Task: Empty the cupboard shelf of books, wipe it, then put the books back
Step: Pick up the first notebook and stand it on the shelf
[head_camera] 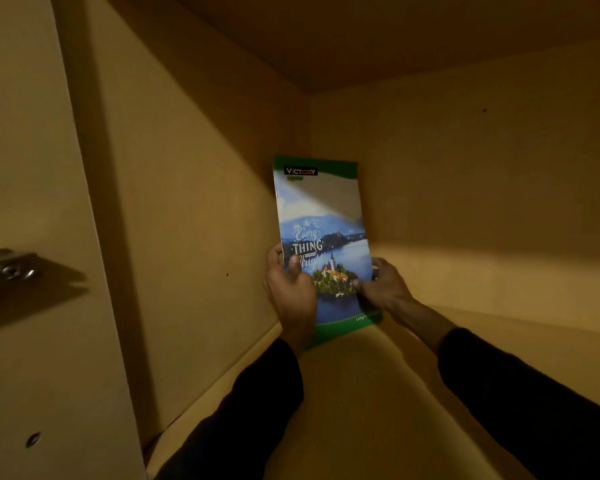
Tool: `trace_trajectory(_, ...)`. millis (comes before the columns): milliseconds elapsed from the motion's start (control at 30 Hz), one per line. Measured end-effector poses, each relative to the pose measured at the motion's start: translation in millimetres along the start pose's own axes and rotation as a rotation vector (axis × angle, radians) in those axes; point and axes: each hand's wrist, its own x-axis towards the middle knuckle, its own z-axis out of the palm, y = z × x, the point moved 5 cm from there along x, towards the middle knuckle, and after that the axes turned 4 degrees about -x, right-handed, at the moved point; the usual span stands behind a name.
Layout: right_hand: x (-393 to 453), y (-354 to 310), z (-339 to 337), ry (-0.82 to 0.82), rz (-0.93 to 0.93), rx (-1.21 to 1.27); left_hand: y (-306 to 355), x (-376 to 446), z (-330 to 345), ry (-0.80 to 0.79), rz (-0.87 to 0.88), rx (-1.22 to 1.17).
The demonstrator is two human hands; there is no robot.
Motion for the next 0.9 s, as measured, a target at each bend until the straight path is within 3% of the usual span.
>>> trace_trajectory(200,7.5,35.5,32.2,-0.024,0.019,-0.028,-22.5,14.7,15.9,0.002,-0.020,-0.009)
trace_trajectory(500,46.7,29.5,62.0,0.018,-0.005,0.024,-35.7,26.1,22.6,-0.026,0.079,-0.041)
trace_trajectory(900,57.0,28.6,75.4,0.035,-0.031,0.067,-48.1,-5.7,33.2,-0.004,-0.052,-0.035)
